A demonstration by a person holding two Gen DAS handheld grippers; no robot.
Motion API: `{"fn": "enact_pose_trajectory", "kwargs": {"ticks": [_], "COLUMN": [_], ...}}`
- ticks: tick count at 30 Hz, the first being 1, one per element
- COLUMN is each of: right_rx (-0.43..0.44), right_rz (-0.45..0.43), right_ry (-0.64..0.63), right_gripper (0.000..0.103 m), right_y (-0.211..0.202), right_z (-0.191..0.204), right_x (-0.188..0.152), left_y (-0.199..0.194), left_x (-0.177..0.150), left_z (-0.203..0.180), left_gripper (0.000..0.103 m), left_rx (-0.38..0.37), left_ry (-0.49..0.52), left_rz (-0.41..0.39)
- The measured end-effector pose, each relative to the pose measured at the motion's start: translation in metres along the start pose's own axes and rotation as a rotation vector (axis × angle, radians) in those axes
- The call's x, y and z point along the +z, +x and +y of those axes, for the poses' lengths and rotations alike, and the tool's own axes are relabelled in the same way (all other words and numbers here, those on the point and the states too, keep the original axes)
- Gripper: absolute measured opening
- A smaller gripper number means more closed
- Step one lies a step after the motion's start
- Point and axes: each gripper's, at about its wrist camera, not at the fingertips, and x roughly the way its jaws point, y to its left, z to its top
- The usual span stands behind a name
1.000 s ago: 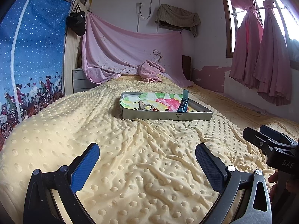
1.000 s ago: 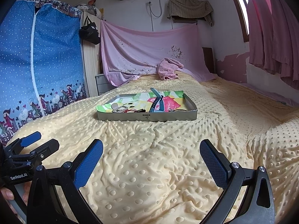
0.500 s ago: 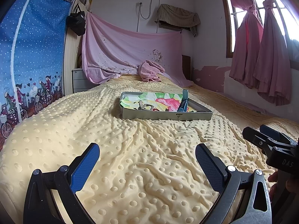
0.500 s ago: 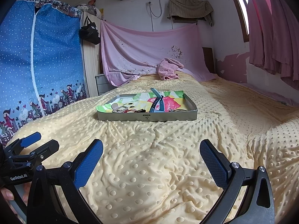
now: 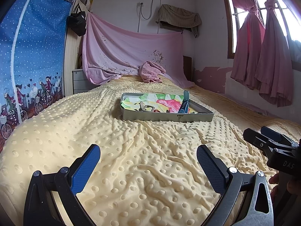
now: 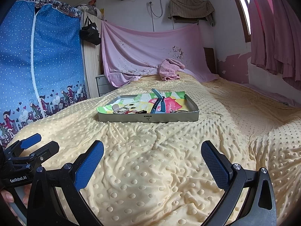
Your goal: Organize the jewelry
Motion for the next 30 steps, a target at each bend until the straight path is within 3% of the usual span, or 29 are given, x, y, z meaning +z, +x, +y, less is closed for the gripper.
{"fn": "enact_pose_trajectory", "kwargs": {"ticks": [30], "right_rx": [-0.004], "right_rz": [0.002], "right_ry": [-0.008], "right_gripper": [0.102], "right_y": [0.0007], "right_z": [0.0029], "right_x": [-0.0022], "left_y": [0.0008], "left_x": [-0.0026], "left_z": [-0.0013], "left_gripper": [0.103], "left_rx": [0.019], "left_ry": [-0.004], "left_rz": [0.011]}}
